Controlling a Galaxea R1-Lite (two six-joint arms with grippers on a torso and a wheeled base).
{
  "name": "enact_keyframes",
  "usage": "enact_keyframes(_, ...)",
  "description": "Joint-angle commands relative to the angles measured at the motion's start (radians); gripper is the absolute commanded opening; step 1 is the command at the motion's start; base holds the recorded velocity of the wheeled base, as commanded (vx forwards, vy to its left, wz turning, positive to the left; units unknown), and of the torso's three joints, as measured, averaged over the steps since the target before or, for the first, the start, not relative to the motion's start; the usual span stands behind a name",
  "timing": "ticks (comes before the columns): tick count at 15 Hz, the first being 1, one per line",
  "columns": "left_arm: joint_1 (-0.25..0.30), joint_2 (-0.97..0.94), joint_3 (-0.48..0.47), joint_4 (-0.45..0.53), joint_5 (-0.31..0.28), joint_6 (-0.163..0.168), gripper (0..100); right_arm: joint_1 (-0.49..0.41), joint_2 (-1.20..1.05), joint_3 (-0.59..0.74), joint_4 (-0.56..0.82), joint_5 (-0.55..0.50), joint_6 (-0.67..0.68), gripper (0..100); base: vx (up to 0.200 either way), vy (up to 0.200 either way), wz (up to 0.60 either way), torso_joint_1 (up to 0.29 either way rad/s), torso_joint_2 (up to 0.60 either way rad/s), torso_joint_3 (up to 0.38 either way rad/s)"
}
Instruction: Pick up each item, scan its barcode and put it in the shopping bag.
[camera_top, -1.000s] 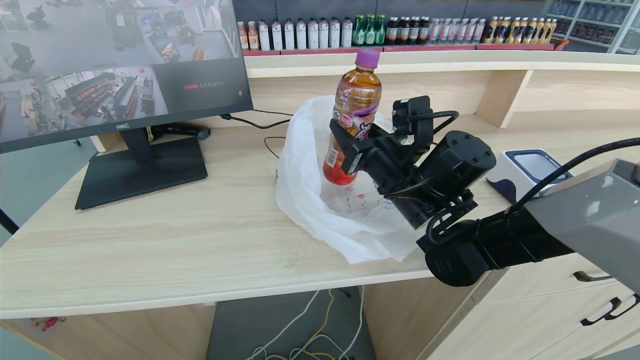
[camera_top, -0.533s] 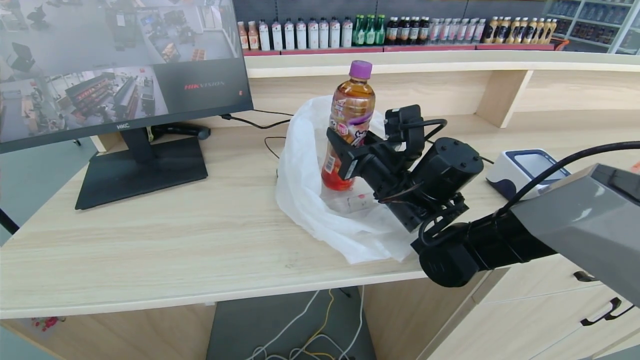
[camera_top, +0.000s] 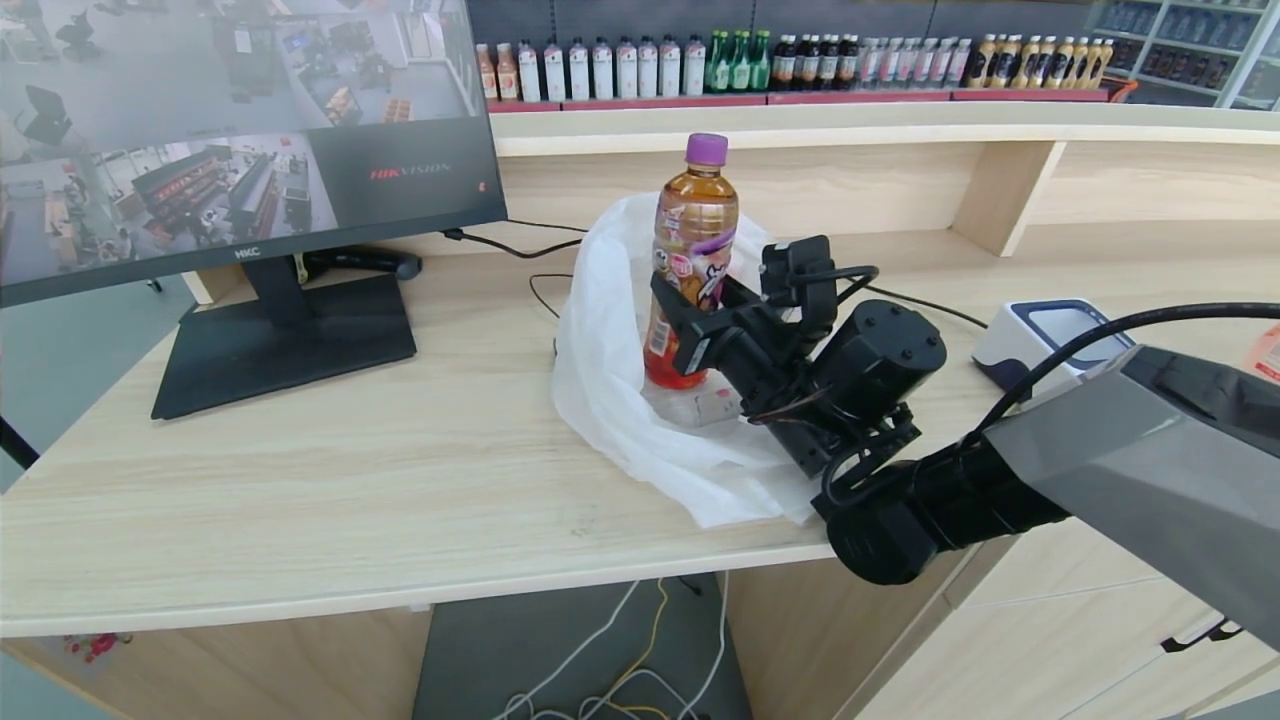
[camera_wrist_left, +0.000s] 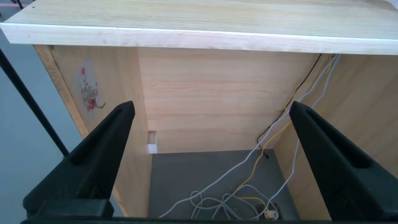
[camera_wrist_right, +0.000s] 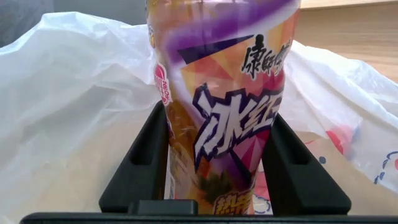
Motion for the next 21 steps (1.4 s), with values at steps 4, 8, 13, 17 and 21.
enact_keyframes(4,-0.001,0.0,0.0,0.0,0.0,0.0,100,0.0,0.017,0.001,-0.004,0.001,-0.001,0,0.0,0.0,0.0,0.0,0.0,0.0)
enact_keyframes(8,-0.001,0.0,0.0,0.0,0.0,0.0,100,0.0,0.019,0.029,-0.027,0.0,-0.001,0,0.0,0.0,0.0,0.0,0.0,0.0)
enact_keyframes(13,-0.001,0.0,0.0,0.0,0.0,0.0,100,0.0,0.017,0.07,-0.047,0.0,0.001,0,0.0,0.0,0.0,0.0,0.0,0.0)
enact_keyframes(17,-0.001,0.0,0.0,0.0,0.0,0.0,100,-0.002,0.019,0.061,-0.044,0.001,0.004,0,0.0,0.0,0.0,0.0,0.0,0.0)
enact_keyframes(21,0.001,0.0,0.0,0.0,0.0,0.0,100,-0.014,0.016,0.052,-0.001,0.001,0.005,0,0.0,0.0,0.0,0.0,0.0,0.0)
